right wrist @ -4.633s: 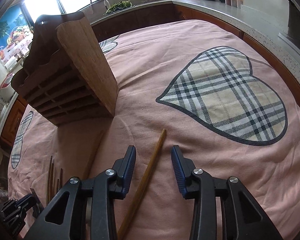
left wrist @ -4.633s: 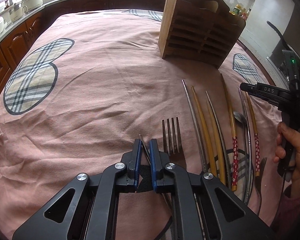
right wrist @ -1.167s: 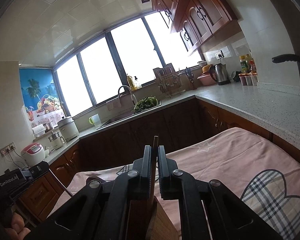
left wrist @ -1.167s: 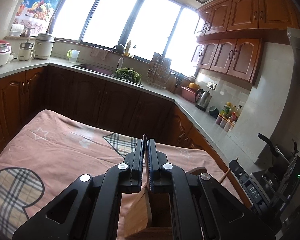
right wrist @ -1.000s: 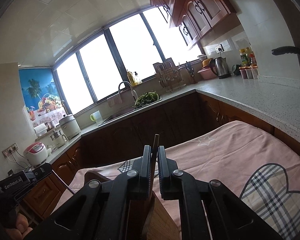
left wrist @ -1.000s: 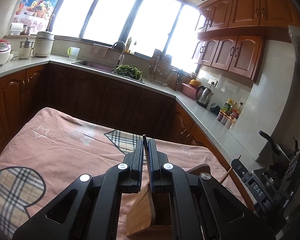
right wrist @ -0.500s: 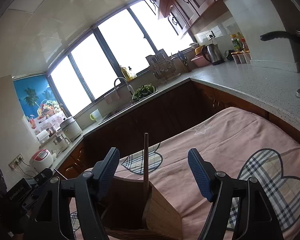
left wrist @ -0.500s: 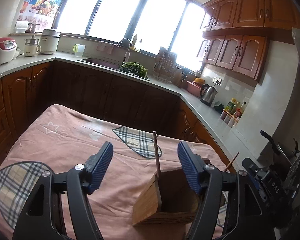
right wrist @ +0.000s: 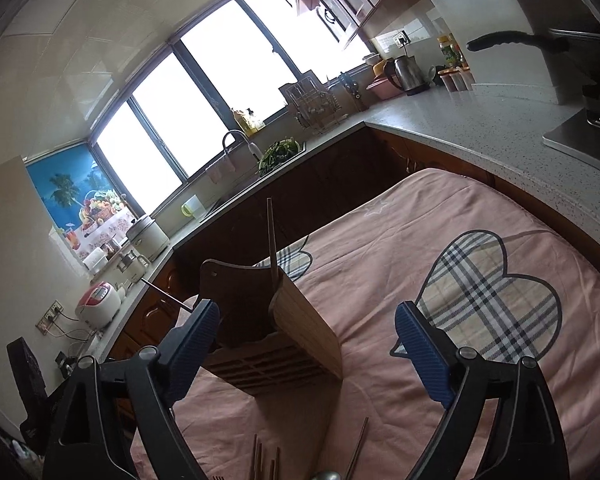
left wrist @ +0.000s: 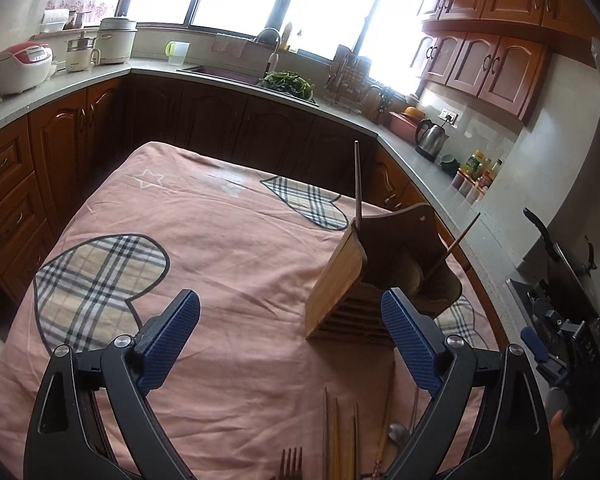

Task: Organize utensils
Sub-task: 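Move both open tools back over the loose utensils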

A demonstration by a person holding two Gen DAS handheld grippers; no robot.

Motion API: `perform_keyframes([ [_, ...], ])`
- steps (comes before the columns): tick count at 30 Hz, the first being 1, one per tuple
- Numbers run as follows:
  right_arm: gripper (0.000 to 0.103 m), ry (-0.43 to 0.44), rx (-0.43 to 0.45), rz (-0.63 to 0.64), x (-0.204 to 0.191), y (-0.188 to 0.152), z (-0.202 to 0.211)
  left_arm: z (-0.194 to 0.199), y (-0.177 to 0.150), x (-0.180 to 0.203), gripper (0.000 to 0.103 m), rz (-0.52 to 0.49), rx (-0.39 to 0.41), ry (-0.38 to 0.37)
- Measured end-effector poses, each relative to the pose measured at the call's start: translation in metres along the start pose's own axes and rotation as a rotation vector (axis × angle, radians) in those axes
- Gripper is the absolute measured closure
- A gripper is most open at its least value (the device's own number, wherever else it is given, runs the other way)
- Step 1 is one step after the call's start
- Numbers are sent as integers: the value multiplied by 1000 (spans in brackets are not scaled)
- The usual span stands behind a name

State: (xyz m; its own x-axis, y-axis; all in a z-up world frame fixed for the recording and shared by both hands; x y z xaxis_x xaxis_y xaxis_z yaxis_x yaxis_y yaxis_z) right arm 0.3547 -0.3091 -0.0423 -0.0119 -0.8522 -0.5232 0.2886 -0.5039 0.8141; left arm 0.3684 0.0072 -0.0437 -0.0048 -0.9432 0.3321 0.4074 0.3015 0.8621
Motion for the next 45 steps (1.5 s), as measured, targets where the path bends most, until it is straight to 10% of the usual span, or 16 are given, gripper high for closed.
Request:
perform_keyframes([
  [23, 12, -33, -157, 51, 5, -78, 64, 49, -71, -3, 9, -30, -143, -22],
  [41, 13, -81, -261, 117, 12, -104, 41, 18, -98, 3, 9, -142, -263, -7],
  [45, 26, -98, -292, 148, 15, -110, 30, 4, -105, 7, 10, -171, -302, -5],
])
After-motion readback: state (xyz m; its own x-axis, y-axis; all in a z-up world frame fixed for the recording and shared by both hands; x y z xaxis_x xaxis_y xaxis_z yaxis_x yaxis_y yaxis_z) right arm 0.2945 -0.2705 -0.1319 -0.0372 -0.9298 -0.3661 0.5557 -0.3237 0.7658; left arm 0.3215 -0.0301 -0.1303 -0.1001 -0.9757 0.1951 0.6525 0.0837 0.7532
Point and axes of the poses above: each gripper's, at about its wrist camera, not at the fingertips, and z roughly against the way its jaws point, x to its right, y to its top, the point moved 6 cm from there along -z, roughly the way its jaws point, and after that the axes turned 14 degrees about x, right-handed, at the moved point
